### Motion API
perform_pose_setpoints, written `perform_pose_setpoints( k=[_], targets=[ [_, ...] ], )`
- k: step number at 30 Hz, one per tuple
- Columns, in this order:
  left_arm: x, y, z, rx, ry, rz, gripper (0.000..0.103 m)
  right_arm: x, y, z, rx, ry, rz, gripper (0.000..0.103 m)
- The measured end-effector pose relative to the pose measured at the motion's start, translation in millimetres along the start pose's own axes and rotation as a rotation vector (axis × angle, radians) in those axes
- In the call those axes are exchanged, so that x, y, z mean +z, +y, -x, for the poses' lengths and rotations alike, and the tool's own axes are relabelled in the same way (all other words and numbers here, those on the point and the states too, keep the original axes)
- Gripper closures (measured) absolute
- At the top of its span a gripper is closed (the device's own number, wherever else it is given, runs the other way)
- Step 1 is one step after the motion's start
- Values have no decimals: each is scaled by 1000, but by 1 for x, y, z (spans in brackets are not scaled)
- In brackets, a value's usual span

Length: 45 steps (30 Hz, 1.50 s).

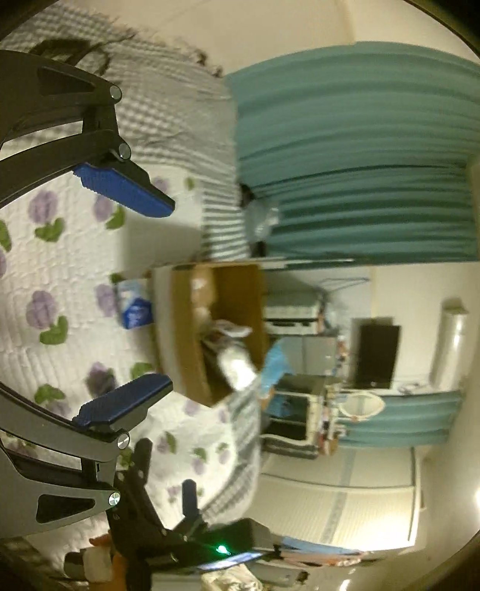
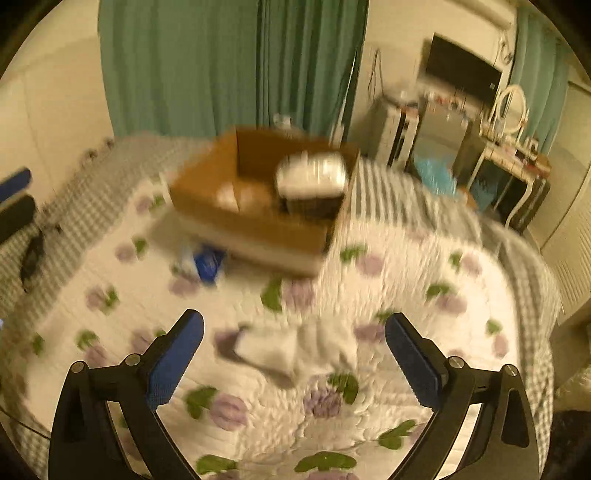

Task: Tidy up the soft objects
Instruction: 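Grasp the second white sock with the right gripper while the left grasps the blue tissue pack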

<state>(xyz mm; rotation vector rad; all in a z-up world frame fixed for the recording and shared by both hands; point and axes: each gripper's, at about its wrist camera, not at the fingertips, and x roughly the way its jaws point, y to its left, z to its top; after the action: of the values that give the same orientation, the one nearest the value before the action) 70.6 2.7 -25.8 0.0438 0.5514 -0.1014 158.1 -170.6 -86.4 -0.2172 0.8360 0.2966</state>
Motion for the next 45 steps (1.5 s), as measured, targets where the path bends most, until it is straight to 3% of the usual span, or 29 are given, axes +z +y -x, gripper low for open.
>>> perform_pose_setpoints(
  k=[4, 10, 16, 20, 21, 23, 24, 26, 29, 31, 35, 45],
  targets=[
    [-25, -2, -46, 18, 75, 18, 15, -18, -5, -55, -7, 125, 10, 4],
    [-50, -2, -85, 42, 114, 15, 15, -22, -3, -102, 8, 211, 35, 4],
    [-64, 5, -108, 83, 121, 20, 15, -25, 11, -142, -55, 313, 126, 2],
    [-68, 8, -118, 62, 141, 30, 15, -25, 21, -153, -90, 316, 186, 4],
    [-70, 9, -120, 60, 145, 26, 15, -24, 19, -153, -84, 311, 174, 7],
    [-72, 8, -121, 52, 153, 19, 15, -20, 12, -147, -81, 285, 140, 29],
    [-73, 8, -121, 43, 159, 20, 15, -19, 8, -145, -67, 280, 131, 33],
    [-73, 8, -121, 34, 168, 25, 15, -16, 9, -137, -37, 254, 126, 63],
    [-72, 6, -117, 31, 162, 24, 15, -14, 14, -128, -40, 226, 144, 81],
    [-69, 6, -112, 31, 150, 27, 15, -13, 14, -122, -38, 214, 145, 88],
    [-62, 4, -115, 10, 164, 33, 15, 1, 2, -98, -24, 133, 99, 90],
    [-61, 0, -185, -34, 312, 49, 17, 42, -18, -99, -30, 61, 112, 96]
  ],
)
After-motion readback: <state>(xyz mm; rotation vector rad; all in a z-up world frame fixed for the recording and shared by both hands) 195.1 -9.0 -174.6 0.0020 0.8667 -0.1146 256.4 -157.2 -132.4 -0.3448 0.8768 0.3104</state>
